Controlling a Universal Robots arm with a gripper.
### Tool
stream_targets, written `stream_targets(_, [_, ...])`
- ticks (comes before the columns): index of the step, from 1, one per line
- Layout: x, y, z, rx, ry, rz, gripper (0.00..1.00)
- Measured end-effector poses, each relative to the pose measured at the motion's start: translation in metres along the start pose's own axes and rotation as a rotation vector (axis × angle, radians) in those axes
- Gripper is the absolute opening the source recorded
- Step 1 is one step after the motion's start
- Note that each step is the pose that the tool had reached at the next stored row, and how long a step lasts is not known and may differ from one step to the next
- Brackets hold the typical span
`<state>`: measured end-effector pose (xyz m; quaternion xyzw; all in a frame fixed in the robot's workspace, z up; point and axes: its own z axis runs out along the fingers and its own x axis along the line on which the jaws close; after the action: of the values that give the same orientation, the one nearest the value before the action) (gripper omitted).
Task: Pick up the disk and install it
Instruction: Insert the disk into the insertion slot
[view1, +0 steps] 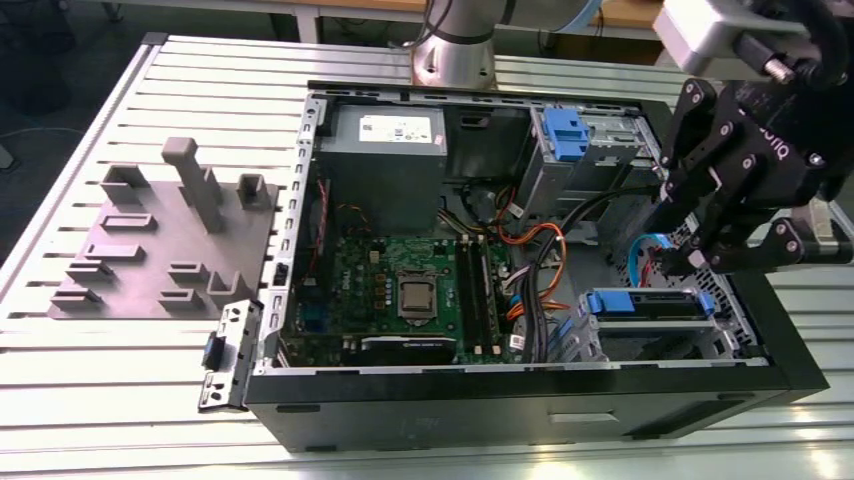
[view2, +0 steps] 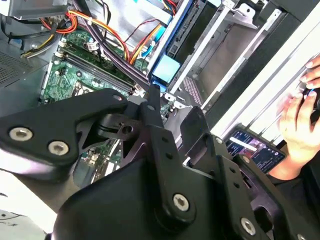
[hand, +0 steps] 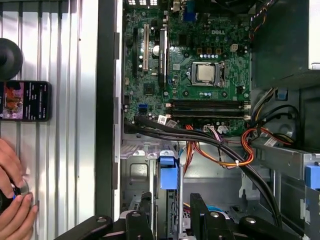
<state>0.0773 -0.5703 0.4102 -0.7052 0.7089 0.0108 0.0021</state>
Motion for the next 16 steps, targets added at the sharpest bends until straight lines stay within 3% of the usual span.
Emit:
stream_targets(2, [0.0003,0.0,0.0036,0.0,0.0001,0.0,0.42])
stream_targets(4, [0.0006,-0.0001,0.0071,0.0,0.0002,0.0,0.3])
stream_targets(7, [0.0011,-0.0002,0.0127,0.0,0.0001,0.0,0.24])
stream_targets(9, [0.0013,-0.0002,0.0163,0.0,0.0001,0.0,0.12])
stream_targets(16, [0.0022,-0.0004,0.029,0.0,0.0001,0.0,0.11])
